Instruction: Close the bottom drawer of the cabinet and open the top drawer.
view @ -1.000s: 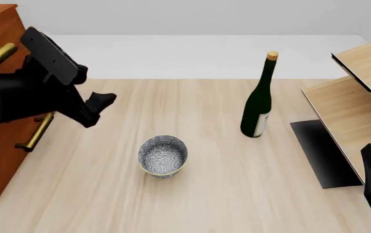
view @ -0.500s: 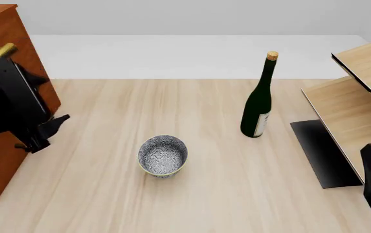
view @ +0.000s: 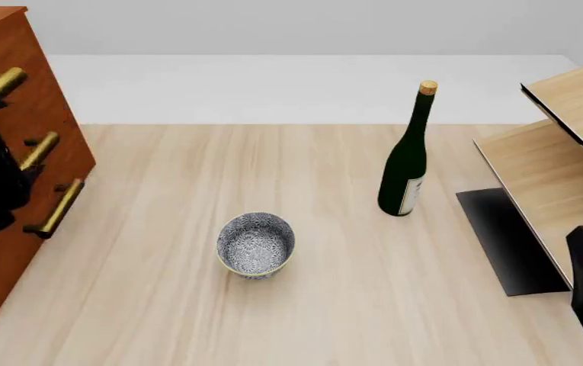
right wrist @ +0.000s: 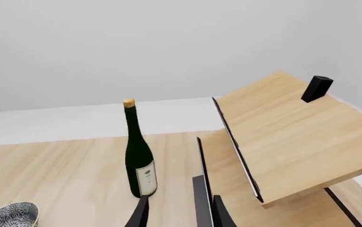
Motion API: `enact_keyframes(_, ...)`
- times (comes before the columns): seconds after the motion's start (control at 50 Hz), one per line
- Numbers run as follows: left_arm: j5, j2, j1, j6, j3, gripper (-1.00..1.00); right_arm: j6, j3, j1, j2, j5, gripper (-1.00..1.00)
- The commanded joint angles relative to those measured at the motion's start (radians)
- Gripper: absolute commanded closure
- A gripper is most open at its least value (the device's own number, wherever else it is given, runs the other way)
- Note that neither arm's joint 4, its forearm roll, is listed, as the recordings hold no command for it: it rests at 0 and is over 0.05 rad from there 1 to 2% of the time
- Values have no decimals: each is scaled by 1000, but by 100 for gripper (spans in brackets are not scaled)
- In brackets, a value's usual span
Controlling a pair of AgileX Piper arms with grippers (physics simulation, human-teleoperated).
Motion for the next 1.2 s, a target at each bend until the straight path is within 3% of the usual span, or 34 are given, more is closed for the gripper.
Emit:
enact_keyframes(0.02, -50, -12, 93, 94, -3, -100, 2, -1, 1, -1, 2, -100)
enact_keyframes(0.4, -77, 68, 172, 100, -63, -100, 4, -1, -5, 11, -10, -100)
enact_keyframes(0.42, -119, 59, 202, 132, -39, -100, 4, -1, -6, 13, -12, -100)
enact_keyframes(1.2, -228, 187, 281, 167, -58, -100, -5, 3, -9, 8, -11, -100)
